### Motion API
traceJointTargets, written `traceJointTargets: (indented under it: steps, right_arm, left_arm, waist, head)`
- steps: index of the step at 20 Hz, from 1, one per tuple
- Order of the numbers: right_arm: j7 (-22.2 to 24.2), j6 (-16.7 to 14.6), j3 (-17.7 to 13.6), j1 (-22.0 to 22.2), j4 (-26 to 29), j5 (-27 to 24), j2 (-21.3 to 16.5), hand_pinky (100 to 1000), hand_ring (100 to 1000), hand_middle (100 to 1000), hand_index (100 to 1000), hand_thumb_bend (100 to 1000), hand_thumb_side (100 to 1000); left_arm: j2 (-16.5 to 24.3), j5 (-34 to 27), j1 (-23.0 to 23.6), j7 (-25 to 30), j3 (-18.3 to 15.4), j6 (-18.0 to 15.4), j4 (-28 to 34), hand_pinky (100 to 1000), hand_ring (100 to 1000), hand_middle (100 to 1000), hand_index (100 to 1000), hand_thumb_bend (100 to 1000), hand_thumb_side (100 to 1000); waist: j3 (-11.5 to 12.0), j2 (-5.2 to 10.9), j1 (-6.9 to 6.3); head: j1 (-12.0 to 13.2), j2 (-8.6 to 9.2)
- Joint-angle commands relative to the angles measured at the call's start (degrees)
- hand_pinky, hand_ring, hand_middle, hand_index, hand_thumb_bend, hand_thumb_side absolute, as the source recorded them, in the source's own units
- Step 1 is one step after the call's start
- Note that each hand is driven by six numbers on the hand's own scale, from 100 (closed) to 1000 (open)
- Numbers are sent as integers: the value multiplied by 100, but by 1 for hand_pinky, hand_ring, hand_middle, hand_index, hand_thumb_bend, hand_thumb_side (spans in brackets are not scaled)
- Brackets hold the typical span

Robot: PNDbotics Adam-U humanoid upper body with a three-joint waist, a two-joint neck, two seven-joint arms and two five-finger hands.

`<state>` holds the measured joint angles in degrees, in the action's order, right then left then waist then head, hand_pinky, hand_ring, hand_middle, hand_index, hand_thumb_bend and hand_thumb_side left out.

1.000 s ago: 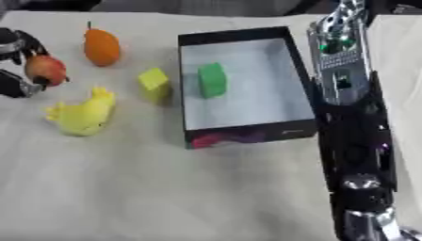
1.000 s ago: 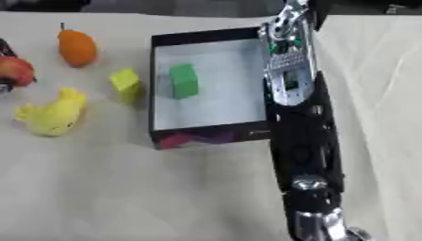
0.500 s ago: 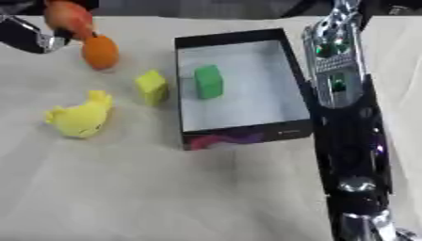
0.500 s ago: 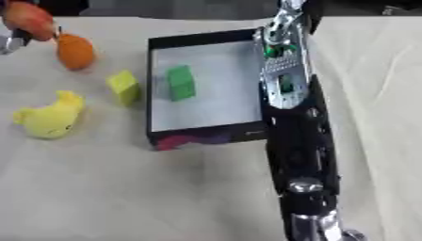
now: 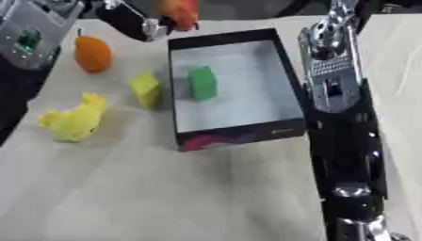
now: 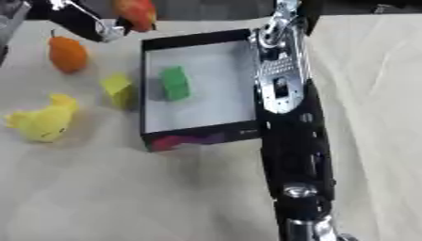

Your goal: Pick up objects on the table and place them in the box.

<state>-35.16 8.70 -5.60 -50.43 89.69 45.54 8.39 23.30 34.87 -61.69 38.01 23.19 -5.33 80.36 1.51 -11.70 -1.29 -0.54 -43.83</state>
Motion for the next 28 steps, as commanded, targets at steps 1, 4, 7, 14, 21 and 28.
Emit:
traceJointTargets:
  steps: [1,4,7,14,21,28]
  right_arm:
    - [22,11,6,-133,152,98,56,891,781,784,880,100,604]
    - [19,19,2,-120,167,97,84,891,780,784,880,100,606]
    - [8,21,3,-106,168,63,98,891,780,784,880,100,606]
    - [-39,21,-14,-79,154,-81,76,892,779,784,880,100,611]
    - [-42,-3,3,-56,134,-144,69,892,779,784,880,100,611]
    - [-58,10,-18,-9,133,-134,12,892,778,784,880,100,612]
  left_arm:
    - [-312,321,-209,42,50,-144,-251,656,662,647,678,100,130]
    - [-539,681,-251,19,139,-314,-663,659,665,651,680,105,126]
    - [-727,966,-194,-9,213,-495,-1096,664,669,656,684,132,129]
    - [-908,883,-103,352,220,-995,-1680,724,721,709,725,321,254]
    - [-826,837,-144,747,226,-1217,-1709,843,847,834,899,644,520]
    - [-209,580,-113,410,59,-972,-737,826,831,817,876,588,485]
  waist:
    - [-23,228,-55]
    - [-51,224,-61]
    - [-76,207,-68]
    - [-99,168,-83]
    - [-85,182,-89]
    - [35,236,-104]
  head:
    - [12,-29]
    - [18,-29]
    - [32,-29]
    - [36,-29]
    - [25,-29]
    - [-76,-29]
